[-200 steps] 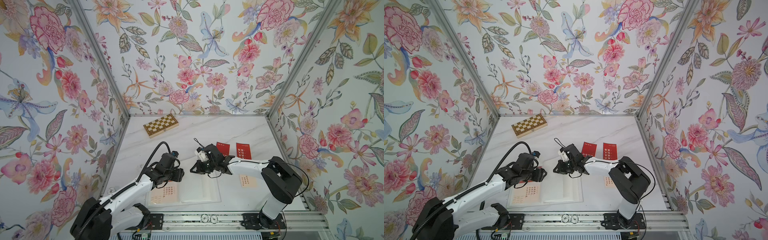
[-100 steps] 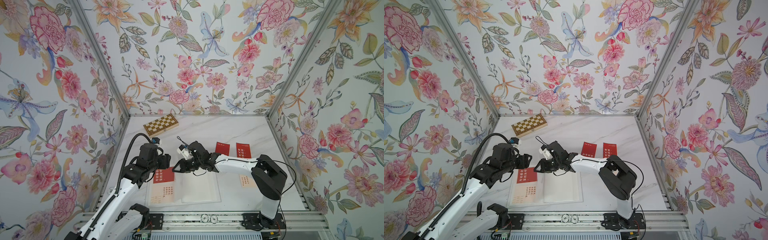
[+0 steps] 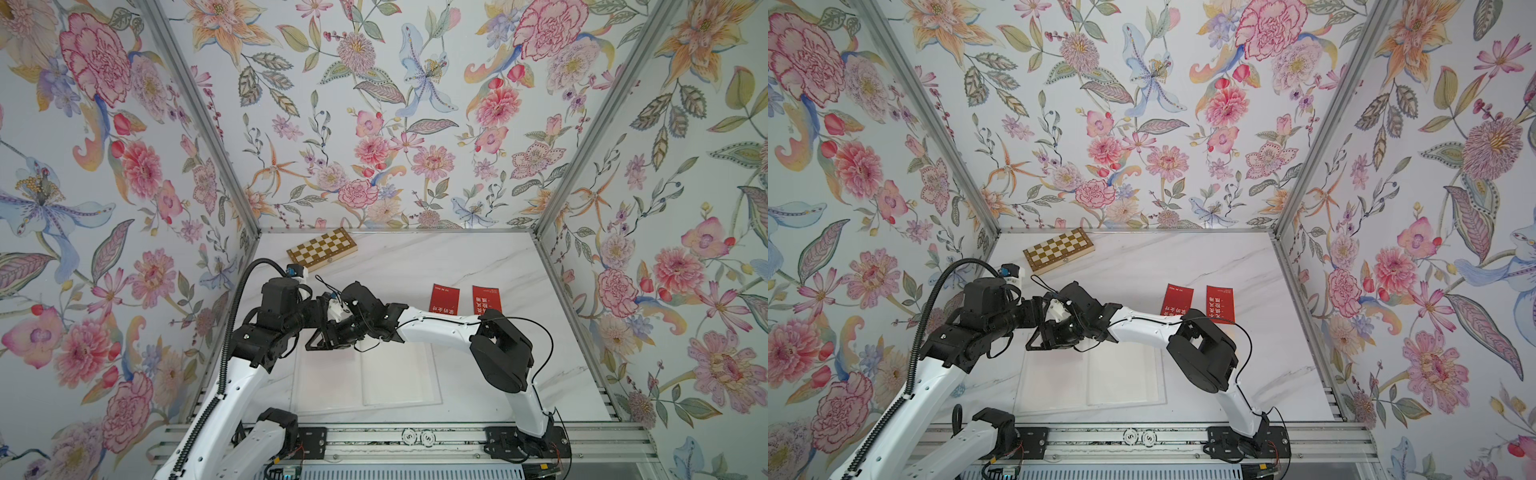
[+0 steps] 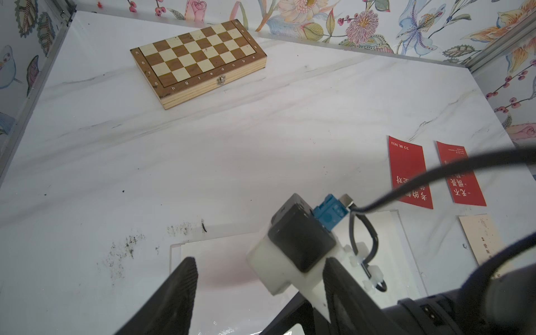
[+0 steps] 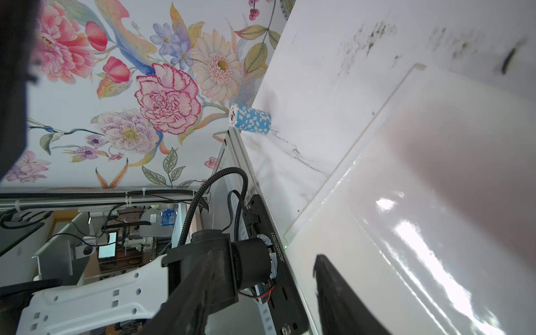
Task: Place the photos into the photo albums
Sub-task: Turn the page of the photo album at the center of the board.
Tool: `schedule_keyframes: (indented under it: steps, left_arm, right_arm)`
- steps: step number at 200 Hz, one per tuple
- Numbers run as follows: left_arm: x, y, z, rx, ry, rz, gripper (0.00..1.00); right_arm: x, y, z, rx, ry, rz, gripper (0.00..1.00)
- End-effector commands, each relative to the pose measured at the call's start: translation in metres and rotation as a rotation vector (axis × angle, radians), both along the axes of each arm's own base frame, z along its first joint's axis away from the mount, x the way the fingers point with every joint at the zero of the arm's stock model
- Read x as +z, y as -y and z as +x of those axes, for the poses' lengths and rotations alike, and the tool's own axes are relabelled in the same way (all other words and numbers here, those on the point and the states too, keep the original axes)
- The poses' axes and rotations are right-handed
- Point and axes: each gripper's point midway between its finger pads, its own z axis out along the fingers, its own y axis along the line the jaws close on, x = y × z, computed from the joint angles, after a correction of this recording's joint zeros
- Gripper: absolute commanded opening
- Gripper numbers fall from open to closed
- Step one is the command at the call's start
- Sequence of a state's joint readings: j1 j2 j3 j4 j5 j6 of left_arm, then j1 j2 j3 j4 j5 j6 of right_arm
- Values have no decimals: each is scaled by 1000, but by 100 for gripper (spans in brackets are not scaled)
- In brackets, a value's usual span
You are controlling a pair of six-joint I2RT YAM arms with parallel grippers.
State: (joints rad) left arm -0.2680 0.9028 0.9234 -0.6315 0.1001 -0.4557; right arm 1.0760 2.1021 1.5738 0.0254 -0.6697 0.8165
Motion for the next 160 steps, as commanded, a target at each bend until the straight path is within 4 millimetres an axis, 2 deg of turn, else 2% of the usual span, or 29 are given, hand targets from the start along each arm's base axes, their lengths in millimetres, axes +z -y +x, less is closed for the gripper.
schedule_keyframes:
  steps: [1,42,62,91,126,132,137,151,154,160]
  left_arm:
    - [2,4,5,-28,-10,0,68]
    - [-11,22,17,-75,-40,-26,68]
    - [-17,40,25,-117,-48,-11,68]
    - [-24,83,38,-199,-60,-14,68]
    - [-31,150,62,-313,-61,-26,68]
    - [-33,161,66,-332,-63,-30,68]
    - [-33,171,69,-348,-61,-34,68]
    - [-39,195,78,-389,-68,-36,69]
    - [-51,202,80,-400,-94,-30,69]
    - [-56,213,84,-418,-103,-34,68]
  right_arm:
    - [4,17,8,-23,24,-18,58]
    - [-14,81,37,-162,31,-103,58]
    - [-21,117,52,-243,35,-139,58]
    - [-29,172,77,-380,41,-195,58]
    - [-40,241,107,-552,51,-275,58]
    - [-42,247,107,-563,56,-289,58]
    - [-44,263,117,-604,54,-305,58]
    - [-49,289,125,-662,57,-350,58]
    - [-51,295,127,-674,54,-357,58]
    - [-53,305,130,-697,48,-367,58]
